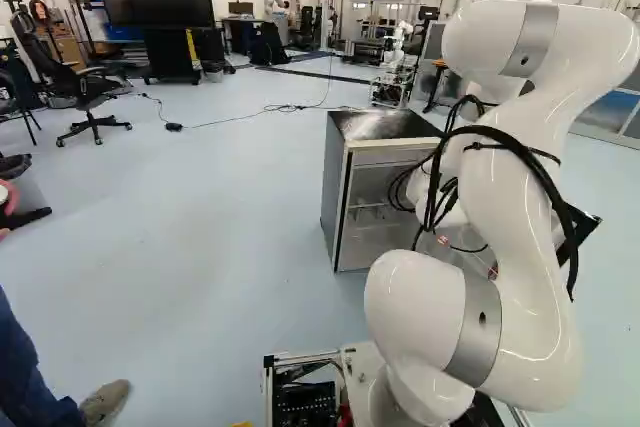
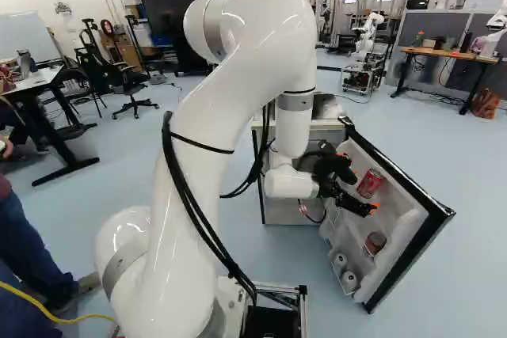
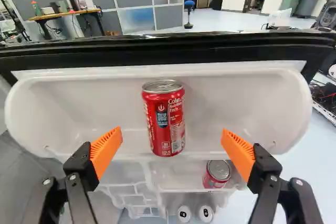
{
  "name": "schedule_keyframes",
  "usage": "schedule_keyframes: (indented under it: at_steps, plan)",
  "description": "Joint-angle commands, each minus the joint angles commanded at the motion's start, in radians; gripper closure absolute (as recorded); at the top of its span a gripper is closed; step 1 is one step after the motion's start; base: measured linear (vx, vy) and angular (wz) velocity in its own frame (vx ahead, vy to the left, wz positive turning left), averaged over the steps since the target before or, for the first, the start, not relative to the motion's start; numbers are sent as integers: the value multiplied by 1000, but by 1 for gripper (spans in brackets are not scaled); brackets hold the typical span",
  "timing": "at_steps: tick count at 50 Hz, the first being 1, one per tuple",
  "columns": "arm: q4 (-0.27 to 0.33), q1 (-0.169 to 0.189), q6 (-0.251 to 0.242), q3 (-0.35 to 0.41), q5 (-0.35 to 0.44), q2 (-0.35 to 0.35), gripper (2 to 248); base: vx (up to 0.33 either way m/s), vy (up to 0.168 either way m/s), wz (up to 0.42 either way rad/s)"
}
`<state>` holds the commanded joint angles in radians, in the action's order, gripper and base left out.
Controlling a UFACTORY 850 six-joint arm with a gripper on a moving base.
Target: Grab a drink from the fridge
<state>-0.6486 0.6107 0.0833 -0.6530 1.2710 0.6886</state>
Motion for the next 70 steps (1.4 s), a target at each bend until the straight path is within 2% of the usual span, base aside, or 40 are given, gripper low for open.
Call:
schedule_keyframes:
  at_steps: [9, 10, 14, 15, 20, 21, 25, 26, 30, 31, 46, 70]
  plan:
    - [0, 5, 0, -9, -3, 5, 3, 0, 0, 0]
    - [0, 6, 0, -9, -3, 5, 11, 0, 0, 0]
    - [0, 6, 0, -10, -3, 6, 11, 0, 0, 0]
    - [0, 6, 0, -10, -3, 6, 47, 0, 0, 0]
    - [0, 6, 0, -10, -3, 6, 47, 0, 0, 0]
    - [0, 6, 0, -10, -3, 6, 85, 0, 0, 0]
    - [0, 6, 0, -10, -3, 6, 85, 0, 0, 0]
    - [0, 6, 0, -10, -3, 6, 123, 0, 0, 0]
    - [0, 6, 0, -10, -3, 6, 123, 0, 0, 0]
    - [0, 6, 0, -10, -3, 6, 156, 0, 0, 0]
    - [0, 7, 0, -6, -3, 1, 158, 0, 0, 0]
    - [0, 10, 0, 63, -3, -78, 158, 0, 0, 0]
